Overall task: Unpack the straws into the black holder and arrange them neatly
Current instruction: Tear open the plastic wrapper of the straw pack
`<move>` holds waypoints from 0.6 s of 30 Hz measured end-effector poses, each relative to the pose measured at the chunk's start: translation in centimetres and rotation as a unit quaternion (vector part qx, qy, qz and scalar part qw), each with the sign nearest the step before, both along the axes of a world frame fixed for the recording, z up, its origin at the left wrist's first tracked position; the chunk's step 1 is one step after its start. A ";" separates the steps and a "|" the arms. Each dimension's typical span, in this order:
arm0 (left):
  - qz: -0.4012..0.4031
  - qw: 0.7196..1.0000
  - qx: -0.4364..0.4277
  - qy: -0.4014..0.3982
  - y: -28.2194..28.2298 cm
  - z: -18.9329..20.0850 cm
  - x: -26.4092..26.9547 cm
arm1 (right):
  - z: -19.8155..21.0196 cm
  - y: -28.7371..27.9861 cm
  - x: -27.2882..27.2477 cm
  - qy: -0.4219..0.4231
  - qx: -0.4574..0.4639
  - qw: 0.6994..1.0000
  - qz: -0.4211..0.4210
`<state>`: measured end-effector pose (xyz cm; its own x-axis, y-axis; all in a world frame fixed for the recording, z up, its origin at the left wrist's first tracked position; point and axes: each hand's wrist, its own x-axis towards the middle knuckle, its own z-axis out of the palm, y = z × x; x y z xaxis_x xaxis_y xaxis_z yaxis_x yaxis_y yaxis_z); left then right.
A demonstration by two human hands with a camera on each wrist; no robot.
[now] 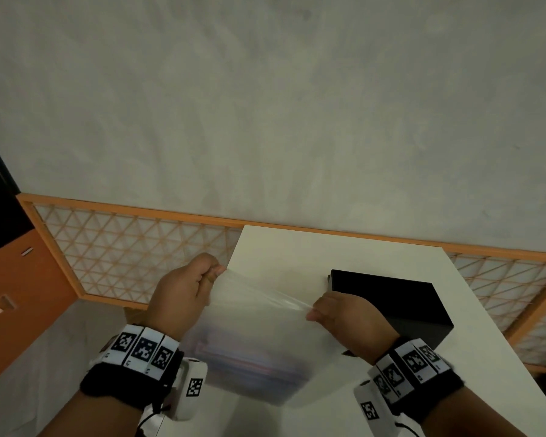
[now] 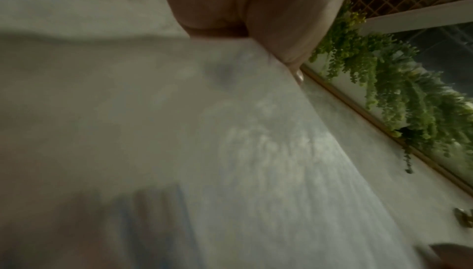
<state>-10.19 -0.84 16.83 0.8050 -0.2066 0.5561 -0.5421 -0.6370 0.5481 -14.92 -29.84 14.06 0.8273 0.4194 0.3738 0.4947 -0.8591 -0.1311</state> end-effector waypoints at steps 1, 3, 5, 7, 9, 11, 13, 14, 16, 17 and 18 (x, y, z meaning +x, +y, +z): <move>0.016 1.000 -0.003 0.007 0.3 -0.1 0.2 | 0.4 -0.3 -0.1 0.025 0.026 0.999 -0.014; 0.038 0.999 -0.003 0.023 0.7 -0.4 0.4 | 0.5 -1.1 -0.4 0.086 0.085 0.991 -0.050; 0.036 0.999 0.016 0.037 0.7 -0.9 0.5 | 0.1 -1.6 -0.5 0.130 0.110 0.981 -0.091; 0.033 0.998 0.021 0.058 0.8 -1.3 0.7 | -0.5 -2.4 -0.4 0.131 0.149 0.972 -0.127; 0.030 0.996 0.014 0.087 1.2 -1.5 1.0 | -1.0 -3.2 -0.4 0.135 0.184 0.960 -0.163; 0.008 0.992 0.033 0.120 1.5 -1.6 1.1 | -1.2 -3.6 -0.5 0.142 0.202 0.948 -0.199; -0.007 0.985 0.074 0.158 1.4 -1.6 1.0 | -1.3 -3.3 -0.4 0.167 0.260 0.921 -0.236; -0.004 0.980 0.083 0.182 1.4 -1.6 1.0 | -1.4 -3.1 -0.2 0.189 0.317 0.894 -0.255; 0.010 0.967 0.049 0.249 1.1 -1.8 1.0 | -1.2 -2.3 0.3 0.232 0.476 0.803 -0.273; 0.015 0.956 0.002 0.294 1.0 -1.8 1.1 | -1.0 -1.8 0.5 0.251 0.560 0.743 -0.266; 0.018 0.938 -0.063 0.341 0.8 -1.8 1.1 | -0.7 -1.4 0.7 0.267 0.633 0.681 -0.253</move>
<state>-9.06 -0.04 14.99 0.9876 -0.1393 -0.0717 -0.0180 -0.5559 0.8311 -14.19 -31.23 13.33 0.9056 -0.3494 -0.2403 -0.2316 0.0672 -0.9705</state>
